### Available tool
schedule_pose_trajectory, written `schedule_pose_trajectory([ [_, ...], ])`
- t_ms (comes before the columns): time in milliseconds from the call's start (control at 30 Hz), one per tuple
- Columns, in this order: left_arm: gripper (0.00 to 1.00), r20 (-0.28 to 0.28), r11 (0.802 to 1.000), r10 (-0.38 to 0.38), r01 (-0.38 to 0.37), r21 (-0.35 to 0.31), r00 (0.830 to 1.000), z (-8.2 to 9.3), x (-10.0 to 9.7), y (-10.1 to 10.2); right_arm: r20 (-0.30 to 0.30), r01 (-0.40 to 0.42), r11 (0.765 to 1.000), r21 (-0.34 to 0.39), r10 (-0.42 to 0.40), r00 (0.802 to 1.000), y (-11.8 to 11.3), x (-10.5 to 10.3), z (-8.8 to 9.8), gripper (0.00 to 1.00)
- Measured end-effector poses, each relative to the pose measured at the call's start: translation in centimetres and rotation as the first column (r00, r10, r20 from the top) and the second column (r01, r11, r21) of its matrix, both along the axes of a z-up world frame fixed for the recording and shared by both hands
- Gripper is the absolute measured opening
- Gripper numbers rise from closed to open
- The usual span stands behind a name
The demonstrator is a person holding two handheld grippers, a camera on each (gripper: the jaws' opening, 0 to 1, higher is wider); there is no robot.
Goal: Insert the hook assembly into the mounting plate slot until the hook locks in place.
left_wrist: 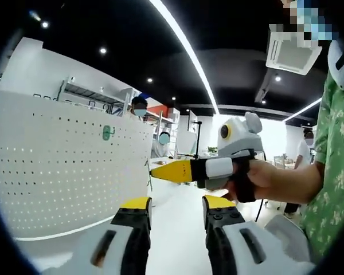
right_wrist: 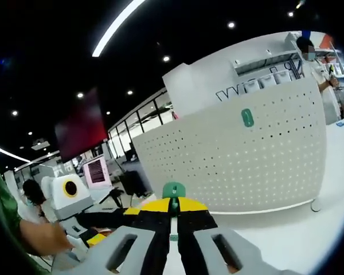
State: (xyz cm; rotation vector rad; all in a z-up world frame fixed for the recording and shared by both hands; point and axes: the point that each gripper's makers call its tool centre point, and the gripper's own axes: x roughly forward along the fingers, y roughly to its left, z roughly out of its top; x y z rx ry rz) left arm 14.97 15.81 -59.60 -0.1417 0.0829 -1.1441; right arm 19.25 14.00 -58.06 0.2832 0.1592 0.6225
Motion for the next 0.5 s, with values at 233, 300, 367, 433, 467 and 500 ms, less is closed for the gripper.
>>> schedule_pose_trajectory([
  [233,0.45,-0.005,0.999,-0.011,0.011,0.031,1.0,-0.3,-0.4,0.4,0.017,0.004,1.0,-0.029,-0.003,1.0,-0.1,0.2,-0.5,0.01],
  [300,0.47,0.004,0.999,-0.011,0.011,0.042,1.0,-0.4,-0.5,0.5,0.021,0.003,0.999,-0.037,-0.002,1.0,0.0,0.2,-0.6,0.01],
  [367,0.5,-0.002,0.999,-0.023,0.023,0.05,1.0,-0.5,-0.8,0.5,0.026,0.005,0.999,-0.049,-0.004,1.0,0.0,0.3,-0.8,0.01],
  [433,0.53,-0.017,0.998,-0.028,0.029,0.049,0.999,-0.5,-0.9,0.8,0.028,0.003,0.999,-0.052,-0.002,1.0,0.0,0.4,-0.9,0.01],
  [467,0.54,-0.018,0.998,-0.029,0.03,0.053,0.999,-0.6,-1.0,0.8,0.029,0.004,0.999,-0.054,-0.003,1.0,0.0,0.4,-1.0,0.01],
  [500,0.55,-0.019,0.998,-0.03,0.032,0.057,0.999,-0.7,-1.1,1.0,0.03,0.004,0.998,-0.056,-0.003,1.0,0.1,0.4,-1.1,0.01],
])
